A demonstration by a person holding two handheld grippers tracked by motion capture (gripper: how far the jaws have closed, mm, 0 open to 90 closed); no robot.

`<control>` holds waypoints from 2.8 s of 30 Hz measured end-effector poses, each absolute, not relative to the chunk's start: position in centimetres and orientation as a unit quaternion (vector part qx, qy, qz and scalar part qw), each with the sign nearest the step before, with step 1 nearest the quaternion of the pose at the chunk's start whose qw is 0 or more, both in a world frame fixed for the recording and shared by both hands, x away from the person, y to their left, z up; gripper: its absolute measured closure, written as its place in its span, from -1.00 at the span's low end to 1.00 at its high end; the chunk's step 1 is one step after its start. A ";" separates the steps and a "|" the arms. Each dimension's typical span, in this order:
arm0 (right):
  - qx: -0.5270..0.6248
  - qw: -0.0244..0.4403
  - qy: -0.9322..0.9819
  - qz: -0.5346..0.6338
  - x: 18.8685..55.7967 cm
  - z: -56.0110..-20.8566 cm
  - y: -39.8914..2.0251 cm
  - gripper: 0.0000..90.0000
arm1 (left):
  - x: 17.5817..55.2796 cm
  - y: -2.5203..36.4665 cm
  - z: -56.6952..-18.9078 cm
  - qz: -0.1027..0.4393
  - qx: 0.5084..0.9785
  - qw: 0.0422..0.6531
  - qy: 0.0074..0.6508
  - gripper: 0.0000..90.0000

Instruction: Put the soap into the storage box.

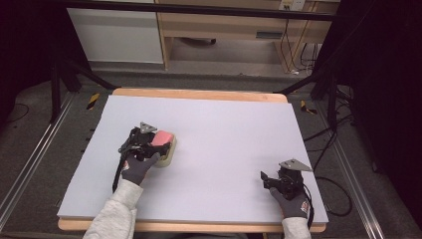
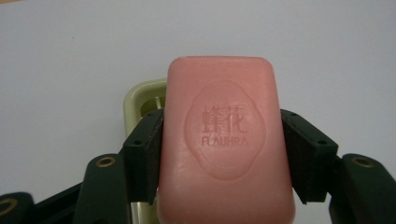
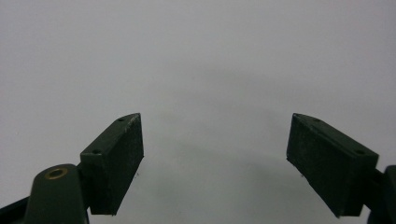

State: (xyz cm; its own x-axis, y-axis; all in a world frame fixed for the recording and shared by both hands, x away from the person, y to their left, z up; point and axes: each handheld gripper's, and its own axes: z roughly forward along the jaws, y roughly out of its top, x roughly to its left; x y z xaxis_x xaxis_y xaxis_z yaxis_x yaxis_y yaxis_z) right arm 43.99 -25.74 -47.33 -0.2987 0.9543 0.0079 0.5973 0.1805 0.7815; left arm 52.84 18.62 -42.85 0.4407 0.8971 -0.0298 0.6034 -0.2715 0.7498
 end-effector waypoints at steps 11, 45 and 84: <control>0.535 0.253 0.726 0.351 44.0 -47.4 -25.7 -0.58 | 53.4 18.9 -43.9 0.205 0.768 0.349 0.496 -0.18; 0.534 0.255 0.727 0.350 44.0 -47.4 -25.7 -0.58 | 54.0 18.6 -45.5 0.196 0.777 0.323 0.503 -0.18; 0.541 0.254 0.720 0.353 43.8 -47.2 -26.1 -0.61 | 48.8 21.1 -43.1 0.196 0.772 0.379 0.471 -0.38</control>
